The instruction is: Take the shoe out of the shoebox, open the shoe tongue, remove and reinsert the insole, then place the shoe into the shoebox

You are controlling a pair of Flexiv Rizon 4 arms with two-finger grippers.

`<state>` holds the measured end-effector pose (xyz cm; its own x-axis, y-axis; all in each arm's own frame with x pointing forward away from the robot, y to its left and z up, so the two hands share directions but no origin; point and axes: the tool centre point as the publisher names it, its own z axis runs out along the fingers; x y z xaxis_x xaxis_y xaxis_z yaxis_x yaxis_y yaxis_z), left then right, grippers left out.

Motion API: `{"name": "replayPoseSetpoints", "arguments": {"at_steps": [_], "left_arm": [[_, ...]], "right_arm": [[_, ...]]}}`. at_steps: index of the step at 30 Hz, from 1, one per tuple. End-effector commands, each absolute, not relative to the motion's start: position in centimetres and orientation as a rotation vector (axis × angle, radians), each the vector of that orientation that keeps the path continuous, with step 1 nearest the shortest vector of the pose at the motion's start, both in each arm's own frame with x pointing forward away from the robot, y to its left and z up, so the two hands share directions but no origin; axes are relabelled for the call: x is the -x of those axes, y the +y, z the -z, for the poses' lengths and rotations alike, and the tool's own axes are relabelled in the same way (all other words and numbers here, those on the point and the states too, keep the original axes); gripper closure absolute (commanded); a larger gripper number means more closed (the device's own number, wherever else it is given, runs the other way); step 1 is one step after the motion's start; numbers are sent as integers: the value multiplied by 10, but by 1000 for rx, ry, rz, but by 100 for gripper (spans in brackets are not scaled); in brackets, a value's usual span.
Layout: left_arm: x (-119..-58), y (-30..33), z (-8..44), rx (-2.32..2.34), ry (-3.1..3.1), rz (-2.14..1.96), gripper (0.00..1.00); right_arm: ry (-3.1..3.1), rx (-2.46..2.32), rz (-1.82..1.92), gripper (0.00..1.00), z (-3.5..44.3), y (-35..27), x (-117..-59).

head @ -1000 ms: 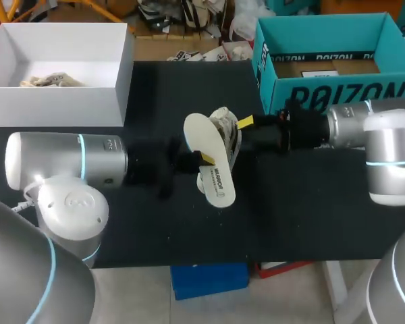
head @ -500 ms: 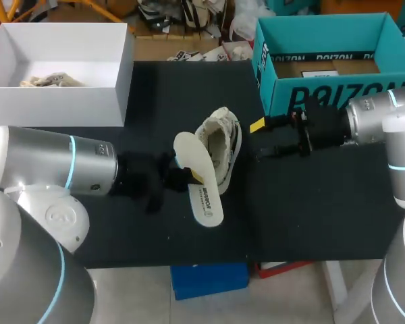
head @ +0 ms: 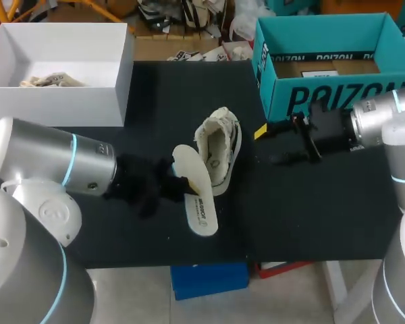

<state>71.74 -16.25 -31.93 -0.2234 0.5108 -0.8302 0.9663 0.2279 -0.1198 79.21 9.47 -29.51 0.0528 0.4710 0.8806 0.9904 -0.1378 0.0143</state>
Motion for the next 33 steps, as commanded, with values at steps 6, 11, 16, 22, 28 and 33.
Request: {"name": "replayPoseSetpoints", "arguments": {"at_steps": [6,11,16,22,28,33], "left_arm": [[-725,-152,327,-1419,1814,876,100],[-732,-149,330,-1471,1791,910,100],[-738,-150,333,-1530,1770,1030,100],[-738,-153,337,-1599,1752,1077,100],[-734,-157,337,-1643,1748,1027,100],[-734,-157,337,-1643,1748,1027,100]], "right_arm": [[-1474,1851,1057,0,281,77,-758],[-1479,1883,1064,0,276,71,-750],[-1479,1927,1084,0,273,65,-742],[-1484,1958,1104,0,270,59,-734],[-1494,1962,1107,0,269,58,-733],[-1494,1962,1107,0,269,58,-733]]}}
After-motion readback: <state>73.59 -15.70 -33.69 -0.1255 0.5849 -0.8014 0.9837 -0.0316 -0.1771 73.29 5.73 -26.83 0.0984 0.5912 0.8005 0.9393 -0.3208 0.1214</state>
